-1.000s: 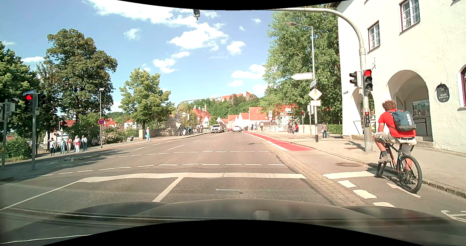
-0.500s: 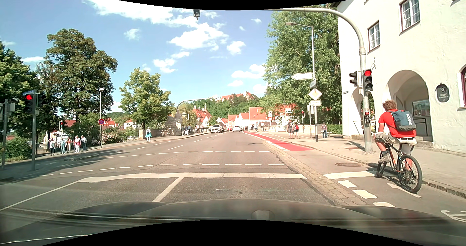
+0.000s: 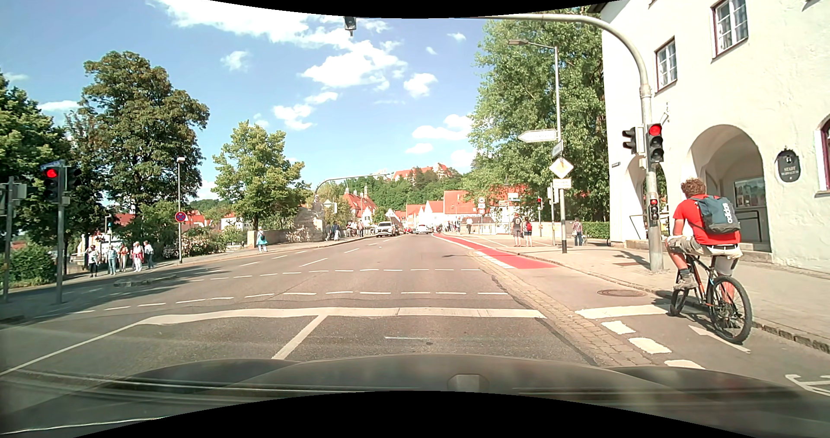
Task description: Follow the waypoints while adhering to traffic rules and regulations
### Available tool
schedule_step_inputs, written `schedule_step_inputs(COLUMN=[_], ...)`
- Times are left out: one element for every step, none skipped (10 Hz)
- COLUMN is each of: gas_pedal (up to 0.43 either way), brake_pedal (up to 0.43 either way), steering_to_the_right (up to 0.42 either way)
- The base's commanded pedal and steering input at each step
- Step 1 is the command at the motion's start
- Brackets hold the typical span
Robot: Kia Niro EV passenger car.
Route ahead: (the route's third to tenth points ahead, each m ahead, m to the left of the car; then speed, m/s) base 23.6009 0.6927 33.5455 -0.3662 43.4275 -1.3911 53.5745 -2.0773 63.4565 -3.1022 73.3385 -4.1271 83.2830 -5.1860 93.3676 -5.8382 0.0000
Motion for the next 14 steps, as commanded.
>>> schedule_step_inputs(gas_pedal=[0.000, 0.000, 0.000, 0.000, 0.000, 0.000, 0.000, 0.000, 0.000, 0.000, 0.000, 0.000, 0.000, 0.000], brake_pedal=[0.579, 0.579, 0.579, 0.579, 0.579, 0.579, 0.579, 0.585, 0.579, 0.579, 0.579, 0.579, 0.579, 0.579], steering_to_the_right=[-0.013, -0.013, -0.013, -0.013, -0.013, -0.013, -0.013, -0.013, -0.013, -0.013, -0.013, -0.013, -0.013, -0.013])
